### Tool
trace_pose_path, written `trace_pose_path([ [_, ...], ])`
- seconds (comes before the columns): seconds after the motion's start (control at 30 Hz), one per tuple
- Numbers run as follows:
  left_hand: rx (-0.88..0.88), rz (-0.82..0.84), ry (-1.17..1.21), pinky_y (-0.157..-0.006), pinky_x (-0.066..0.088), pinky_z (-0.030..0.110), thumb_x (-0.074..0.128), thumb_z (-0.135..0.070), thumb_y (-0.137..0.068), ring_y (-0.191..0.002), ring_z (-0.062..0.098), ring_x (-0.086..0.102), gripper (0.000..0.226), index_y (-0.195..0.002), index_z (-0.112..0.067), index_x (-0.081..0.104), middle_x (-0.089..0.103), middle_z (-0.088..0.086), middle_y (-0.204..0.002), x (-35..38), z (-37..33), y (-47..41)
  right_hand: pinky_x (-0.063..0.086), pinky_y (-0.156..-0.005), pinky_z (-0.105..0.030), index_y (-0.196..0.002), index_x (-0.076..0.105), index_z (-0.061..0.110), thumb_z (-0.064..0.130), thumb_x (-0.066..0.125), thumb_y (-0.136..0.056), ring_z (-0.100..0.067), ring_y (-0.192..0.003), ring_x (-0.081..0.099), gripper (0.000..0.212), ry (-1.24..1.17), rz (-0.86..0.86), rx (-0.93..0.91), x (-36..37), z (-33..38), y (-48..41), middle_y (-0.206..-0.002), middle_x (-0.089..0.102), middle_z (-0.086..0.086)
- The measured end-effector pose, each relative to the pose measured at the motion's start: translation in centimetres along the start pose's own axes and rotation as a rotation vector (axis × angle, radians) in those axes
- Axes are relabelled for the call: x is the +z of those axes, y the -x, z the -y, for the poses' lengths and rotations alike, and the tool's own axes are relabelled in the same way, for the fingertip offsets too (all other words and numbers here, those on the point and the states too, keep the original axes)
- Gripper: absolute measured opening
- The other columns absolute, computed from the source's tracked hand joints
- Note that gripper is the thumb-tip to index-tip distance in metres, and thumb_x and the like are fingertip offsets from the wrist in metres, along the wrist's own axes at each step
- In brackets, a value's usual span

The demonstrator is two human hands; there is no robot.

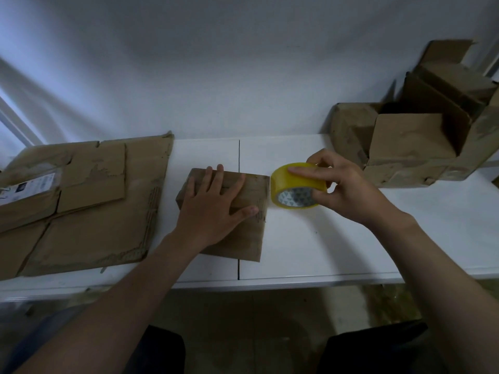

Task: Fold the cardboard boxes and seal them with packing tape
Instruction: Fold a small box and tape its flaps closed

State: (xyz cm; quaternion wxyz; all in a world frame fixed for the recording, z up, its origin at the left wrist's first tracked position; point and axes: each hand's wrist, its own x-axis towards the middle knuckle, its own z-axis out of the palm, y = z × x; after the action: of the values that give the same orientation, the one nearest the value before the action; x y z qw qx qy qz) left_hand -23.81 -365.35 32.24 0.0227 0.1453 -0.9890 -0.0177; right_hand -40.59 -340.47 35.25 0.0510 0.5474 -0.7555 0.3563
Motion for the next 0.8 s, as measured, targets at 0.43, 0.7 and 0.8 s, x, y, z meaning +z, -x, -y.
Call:
trace_pose_path([
  [0.43,0.020,-0.183,0.017,-0.114,0.007,0.072,0.014,-0.081,-0.085,-0.147,0.034,0.019,0.081,-0.153,-0.039,0.033,0.028,0.007,-0.156,1.1,-2.9,0.8,0.041,-0.074,-0.012,-0.136,0.056,0.044,-0.003,0.068,-0.086,-0.008,-0.091,0.050,0.069,0.013,0.050,0.111,3.3,-1.3,1.7,-0.113,0.046,0.007],
  [0.7,0.170,-0.133,0.198,-0.118,-0.003,0.063,0.027,-0.072,-0.086,-0.150,0.012,0.018,0.069,-0.150,-0.049,0.036,0.037,-0.015,-0.146,0.3,-1.4,-0.5,0.052,-0.075,-0.029,-0.152,0.038,0.042,0.027,0.078,-0.086,-0.012,-0.093,0.050,0.079,0.110,0.215,0.148,3.0,0.7,2.2,-0.106,0.045,0.006],
  [0.8,0.234,-0.107,0.381,-0.121,0.000,0.058,0.039,-0.069,-0.084,-0.147,0.003,0.023,0.064,-0.143,-0.048,0.047,0.042,-0.020,-0.147,-0.1,0.9,-1.2,0.048,-0.080,-0.030,-0.155,0.028,0.043,0.051,0.075,-0.085,-0.015,-0.097,0.054,0.085,0.188,0.277,0.122,4.2,2.5,2.0,-0.112,0.054,0.005],
])
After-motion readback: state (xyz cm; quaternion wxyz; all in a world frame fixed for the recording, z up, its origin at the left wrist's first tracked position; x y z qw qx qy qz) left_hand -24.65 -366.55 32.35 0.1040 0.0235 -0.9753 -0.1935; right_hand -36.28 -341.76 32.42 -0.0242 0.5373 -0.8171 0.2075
